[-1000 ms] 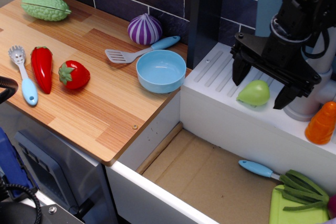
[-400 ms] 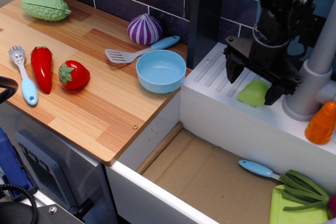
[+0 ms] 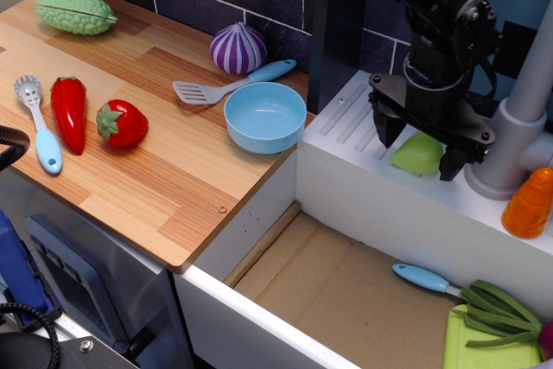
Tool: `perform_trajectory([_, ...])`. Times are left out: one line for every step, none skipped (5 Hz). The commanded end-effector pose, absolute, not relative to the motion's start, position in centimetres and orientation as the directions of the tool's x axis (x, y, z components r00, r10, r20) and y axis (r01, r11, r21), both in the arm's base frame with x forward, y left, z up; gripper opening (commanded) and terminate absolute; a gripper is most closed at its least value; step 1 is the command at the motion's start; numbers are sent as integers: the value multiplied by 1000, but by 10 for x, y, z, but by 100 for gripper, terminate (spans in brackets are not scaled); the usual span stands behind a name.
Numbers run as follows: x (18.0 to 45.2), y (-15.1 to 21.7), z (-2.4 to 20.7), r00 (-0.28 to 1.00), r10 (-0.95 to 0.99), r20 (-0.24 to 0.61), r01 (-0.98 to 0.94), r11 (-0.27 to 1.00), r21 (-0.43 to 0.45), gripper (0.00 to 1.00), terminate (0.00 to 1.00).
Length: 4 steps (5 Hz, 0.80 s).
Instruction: Put pear in bowl
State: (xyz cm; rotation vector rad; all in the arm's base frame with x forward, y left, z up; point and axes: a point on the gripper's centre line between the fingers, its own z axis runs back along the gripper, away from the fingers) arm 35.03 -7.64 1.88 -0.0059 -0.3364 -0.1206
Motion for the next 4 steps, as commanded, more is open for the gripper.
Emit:
perform_trajectory([372,-72,27,922,-118,368,129,992,-6,0,0])
perform_trajectory([370,-75,29,933,-115,340,124,992,-2,0,0])
perform_trajectory([361,-72,48,966,-113,232,102,993,56,0,0])
perform_trajectory([336,-56,57,966,-140,219,116,986,122,0,0])
